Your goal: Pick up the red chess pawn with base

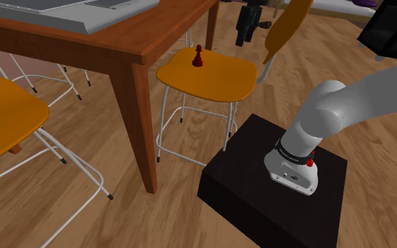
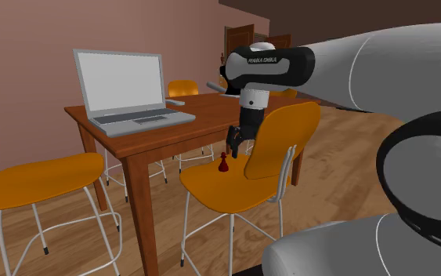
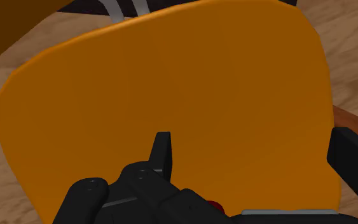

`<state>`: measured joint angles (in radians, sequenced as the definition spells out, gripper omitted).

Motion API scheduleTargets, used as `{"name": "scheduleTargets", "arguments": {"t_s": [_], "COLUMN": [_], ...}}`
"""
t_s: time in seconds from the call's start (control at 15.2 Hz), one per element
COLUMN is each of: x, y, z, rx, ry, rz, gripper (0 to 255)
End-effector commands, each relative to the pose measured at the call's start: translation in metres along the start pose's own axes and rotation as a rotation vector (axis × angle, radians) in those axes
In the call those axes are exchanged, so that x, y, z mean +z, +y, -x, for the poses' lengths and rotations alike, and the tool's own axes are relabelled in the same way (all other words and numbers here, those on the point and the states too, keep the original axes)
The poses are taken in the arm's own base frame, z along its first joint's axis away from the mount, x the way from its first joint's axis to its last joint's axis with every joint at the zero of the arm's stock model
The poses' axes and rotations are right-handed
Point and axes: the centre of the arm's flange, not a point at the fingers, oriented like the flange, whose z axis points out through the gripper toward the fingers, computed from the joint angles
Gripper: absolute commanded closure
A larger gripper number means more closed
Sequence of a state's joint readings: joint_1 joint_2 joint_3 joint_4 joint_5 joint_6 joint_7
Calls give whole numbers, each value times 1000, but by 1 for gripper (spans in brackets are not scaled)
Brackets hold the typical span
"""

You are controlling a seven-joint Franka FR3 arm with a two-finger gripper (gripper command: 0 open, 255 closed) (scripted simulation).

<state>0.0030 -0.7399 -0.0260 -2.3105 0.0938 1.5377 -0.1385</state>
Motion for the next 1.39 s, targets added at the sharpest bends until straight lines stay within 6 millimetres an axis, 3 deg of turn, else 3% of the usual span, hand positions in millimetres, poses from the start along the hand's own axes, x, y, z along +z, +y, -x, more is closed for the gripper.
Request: {"name": "scheduleTargets", "arguments": {"t_s": [0.0,0.86,1.32], "x": [0,38,70], "y": [0,7,11], "z": [0,-165,-166], "rx": [0,55,55], "ry": [0,16,16], "rz": [0,-2,-2], "gripper": [0,0,0]}}
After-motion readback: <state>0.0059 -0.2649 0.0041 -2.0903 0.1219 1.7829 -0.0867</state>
